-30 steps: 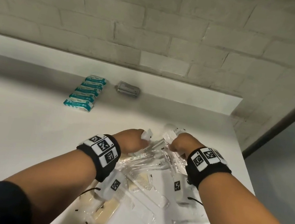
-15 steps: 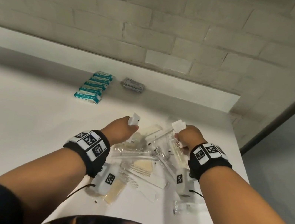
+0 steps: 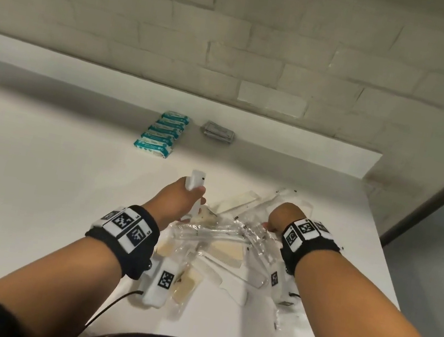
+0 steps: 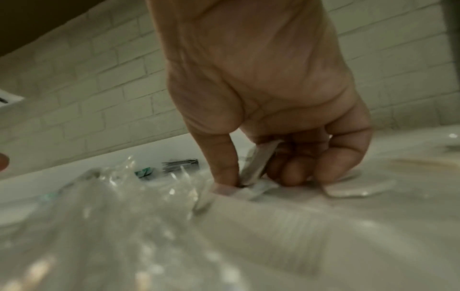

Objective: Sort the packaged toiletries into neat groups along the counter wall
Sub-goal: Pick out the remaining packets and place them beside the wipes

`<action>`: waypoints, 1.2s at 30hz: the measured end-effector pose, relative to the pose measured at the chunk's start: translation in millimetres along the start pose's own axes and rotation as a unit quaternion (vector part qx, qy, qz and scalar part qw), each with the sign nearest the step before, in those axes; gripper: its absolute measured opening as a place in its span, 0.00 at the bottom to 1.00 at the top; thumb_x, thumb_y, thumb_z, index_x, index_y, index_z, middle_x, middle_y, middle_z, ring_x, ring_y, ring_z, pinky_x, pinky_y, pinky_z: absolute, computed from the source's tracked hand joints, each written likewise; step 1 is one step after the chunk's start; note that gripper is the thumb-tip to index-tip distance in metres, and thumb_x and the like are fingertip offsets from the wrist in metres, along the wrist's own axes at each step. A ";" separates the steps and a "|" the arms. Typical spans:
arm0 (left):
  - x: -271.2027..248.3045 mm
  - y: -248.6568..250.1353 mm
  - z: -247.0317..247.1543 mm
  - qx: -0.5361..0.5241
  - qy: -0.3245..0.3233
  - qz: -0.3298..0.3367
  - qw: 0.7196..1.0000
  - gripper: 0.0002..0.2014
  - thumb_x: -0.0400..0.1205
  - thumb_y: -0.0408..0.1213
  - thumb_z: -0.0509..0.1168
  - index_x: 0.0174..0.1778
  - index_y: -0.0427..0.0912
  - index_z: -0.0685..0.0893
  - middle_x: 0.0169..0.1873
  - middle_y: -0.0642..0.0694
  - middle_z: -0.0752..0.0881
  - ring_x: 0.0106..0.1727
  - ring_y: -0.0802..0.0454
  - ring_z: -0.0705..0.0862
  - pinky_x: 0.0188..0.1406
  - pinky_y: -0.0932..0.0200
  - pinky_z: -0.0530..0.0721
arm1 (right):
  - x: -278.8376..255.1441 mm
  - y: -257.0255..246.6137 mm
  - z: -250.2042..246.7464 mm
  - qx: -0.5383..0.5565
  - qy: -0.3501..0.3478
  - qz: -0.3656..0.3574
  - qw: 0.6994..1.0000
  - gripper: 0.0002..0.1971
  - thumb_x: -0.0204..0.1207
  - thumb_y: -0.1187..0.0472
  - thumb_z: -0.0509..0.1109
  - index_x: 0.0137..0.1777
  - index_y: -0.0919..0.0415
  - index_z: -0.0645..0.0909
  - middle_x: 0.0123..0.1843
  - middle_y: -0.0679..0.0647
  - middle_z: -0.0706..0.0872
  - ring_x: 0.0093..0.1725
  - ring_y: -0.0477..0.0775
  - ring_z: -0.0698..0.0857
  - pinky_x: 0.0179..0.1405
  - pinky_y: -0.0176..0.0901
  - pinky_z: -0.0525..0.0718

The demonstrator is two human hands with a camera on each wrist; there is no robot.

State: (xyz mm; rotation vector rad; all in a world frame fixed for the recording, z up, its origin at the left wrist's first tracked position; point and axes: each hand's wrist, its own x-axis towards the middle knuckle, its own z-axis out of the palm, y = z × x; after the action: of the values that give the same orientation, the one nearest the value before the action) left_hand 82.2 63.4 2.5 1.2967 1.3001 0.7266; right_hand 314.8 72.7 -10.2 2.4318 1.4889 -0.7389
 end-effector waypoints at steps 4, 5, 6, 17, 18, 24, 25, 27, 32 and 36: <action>-0.7 -1.0 -11.8 -0.123 -0.029 -0.039 0.991 0.13 0.86 0.48 0.58 0.59 0.42 0.75 0.50 0.38 0.85 0.46 0.41 0.87 0.41 0.46 0.87 | -1.6 -9.9 0.9 -0.044 0.022 -0.024 0.998 0.12 0.81 0.56 0.66 0.52 0.65 0.83 0.37 0.53 0.80 0.48 0.55 0.81 0.53 0.44 0.79; -0.5 -0.2 -16.5 -0.142 -0.035 -0.041 0.988 0.14 0.86 0.47 0.59 0.61 0.41 0.75 0.50 0.37 0.85 0.46 0.40 0.86 0.41 0.46 0.87 | -2.1 -11.5 1.6 -0.043 0.026 -0.027 0.998 0.12 0.82 0.59 0.64 0.57 0.67 0.81 0.37 0.54 0.80 0.48 0.54 0.80 0.56 0.44 0.79; -0.5 -0.1 -19.5 -0.159 -0.038 -0.040 0.986 0.15 0.86 0.46 0.59 0.63 0.40 0.75 0.49 0.37 0.85 0.47 0.40 0.86 0.41 0.46 0.88 | -2.9 -10.9 3.2 -0.030 0.033 -0.031 0.999 0.15 0.83 0.60 0.62 0.63 0.68 0.78 0.43 0.56 0.83 0.50 0.54 0.79 0.59 0.44 0.78; -1.2 43.9 -47.8 -0.324 -0.137 0.025 0.936 0.21 0.88 0.51 0.51 0.68 0.46 0.80 0.64 0.39 0.86 0.58 0.43 0.87 0.58 0.43 0.86 | -89.7 -108.5 -56.4 0.492 0.071 -0.263 0.827 0.20 0.67 0.67 0.80 0.53 0.58 0.74 0.48 0.55 0.86 0.40 0.52 0.85 0.31 0.42 0.79; -2.7 48.9 -48.0 -0.326 -0.142 0.036 0.934 0.19 0.88 0.49 0.53 0.67 0.45 0.81 0.62 0.39 0.87 0.55 0.43 0.88 0.58 0.43 0.86 | -93.0 -119.0 -50.5 0.487 0.085 -0.272 0.825 0.19 0.66 0.67 0.81 0.50 0.58 0.74 0.46 0.55 0.87 0.39 0.53 0.86 0.31 0.44 0.81; -1.9 45.6 -72.1 -0.296 -0.081 0.058 0.950 0.07 0.82 0.30 0.64 0.52 0.39 0.87 0.39 0.43 0.90 0.39 0.48 0.88 0.44 0.52 0.90 | -104.7 -142.4 -32.3 0.459 0.153 -0.310 0.818 0.15 0.66 0.70 0.79 0.46 0.56 0.78 0.42 0.52 0.85 0.32 0.49 0.84 0.24 0.33 0.79; -2.3 42.9 -76.6 -0.296 -0.083 0.057 0.950 0.07 0.82 0.31 0.65 0.51 0.39 0.87 0.40 0.42 0.90 0.42 0.47 0.89 0.42 0.53 0.90 | -104.7 -144.3 -30.9 0.486 0.127 -0.312 0.806 0.16 0.67 0.72 0.78 0.46 0.56 0.77 0.39 0.52 0.85 0.30 0.49 0.84 0.24 0.35 0.81; -4.2 38.6 -83.9 -0.292 -0.091 0.065 0.950 0.08 0.82 0.32 0.65 0.54 0.39 0.87 0.46 0.41 0.90 0.48 0.46 0.89 0.40 0.55 0.89 | -105.9 -146.0 -29.8 0.507 0.112 -0.303 0.799 0.11 0.70 0.70 0.77 0.44 0.61 0.77 0.35 0.53 0.85 0.29 0.48 0.84 0.26 0.39 0.83; -5.8 28.3 -105.0 -0.279 -0.094 0.089 0.952 0.11 0.83 0.34 0.65 0.60 0.44 0.85 0.49 0.44 0.91 0.48 0.48 0.91 0.37 0.59 0.88 | -106.1 -154.1 -18.8 0.495 0.118 -0.275 0.816 0.09 0.73 0.63 0.76 0.42 0.69 0.80 0.34 0.61 0.87 0.32 0.51 0.80 0.31 0.43 0.77; -3.6 24.3 -120.5 -0.233 -0.078 0.097 0.964 0.09 0.81 0.36 0.68 0.57 0.43 0.87 0.43 0.44 0.91 0.39 0.52 0.90 0.31 0.65 0.83 | -112.4 -166.0 -13.9 0.522 0.059 -0.307 0.793 0.06 0.73 0.68 0.75 0.48 0.61 0.83 0.35 0.53 0.87 0.32 0.49 0.83 0.29 0.39 0.78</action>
State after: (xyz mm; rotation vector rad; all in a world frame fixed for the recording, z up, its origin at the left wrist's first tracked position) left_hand -25.6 97.2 51.0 1.0752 0.8151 0.9799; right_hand 132.4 69.8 73.9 2.5933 2.4258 -2.0360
